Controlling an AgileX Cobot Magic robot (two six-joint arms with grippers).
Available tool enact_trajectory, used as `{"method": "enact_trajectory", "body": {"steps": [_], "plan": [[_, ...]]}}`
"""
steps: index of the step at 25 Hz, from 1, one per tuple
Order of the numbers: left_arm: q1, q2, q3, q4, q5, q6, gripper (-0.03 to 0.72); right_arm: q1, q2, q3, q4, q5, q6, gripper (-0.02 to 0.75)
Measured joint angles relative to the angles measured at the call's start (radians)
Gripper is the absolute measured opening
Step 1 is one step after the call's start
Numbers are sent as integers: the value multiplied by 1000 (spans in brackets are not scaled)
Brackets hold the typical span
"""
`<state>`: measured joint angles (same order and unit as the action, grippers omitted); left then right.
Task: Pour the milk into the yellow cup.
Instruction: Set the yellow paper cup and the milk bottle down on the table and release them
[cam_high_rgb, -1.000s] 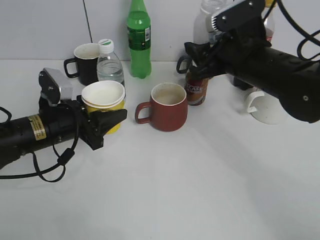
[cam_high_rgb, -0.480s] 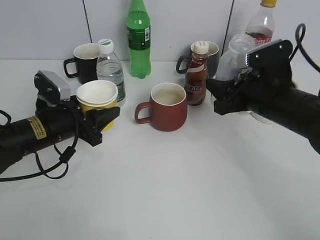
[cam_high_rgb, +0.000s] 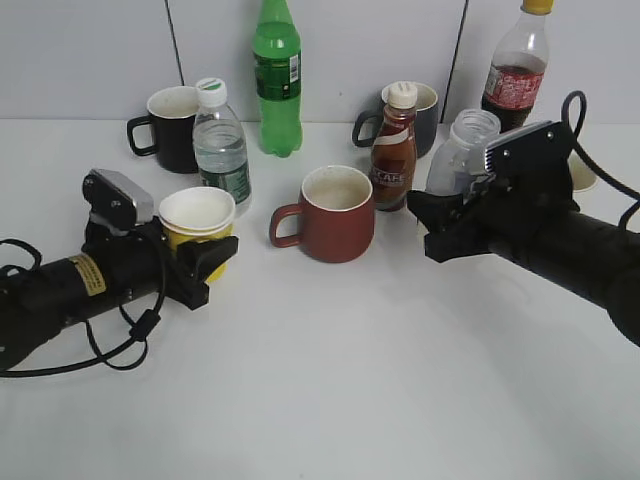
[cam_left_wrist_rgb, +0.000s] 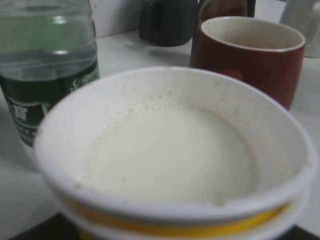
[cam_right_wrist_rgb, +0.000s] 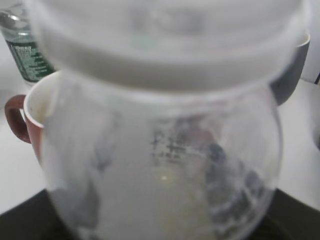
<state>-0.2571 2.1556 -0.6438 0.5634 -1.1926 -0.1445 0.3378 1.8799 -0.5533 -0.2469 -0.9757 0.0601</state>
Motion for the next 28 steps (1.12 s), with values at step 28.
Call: {"method": "enact_trajectory", "body": {"steps": [28], "plan": [[0, 88, -40, -4, -22, 3, 587, 0, 20, 0, -1, -20, -2, 440]]}}
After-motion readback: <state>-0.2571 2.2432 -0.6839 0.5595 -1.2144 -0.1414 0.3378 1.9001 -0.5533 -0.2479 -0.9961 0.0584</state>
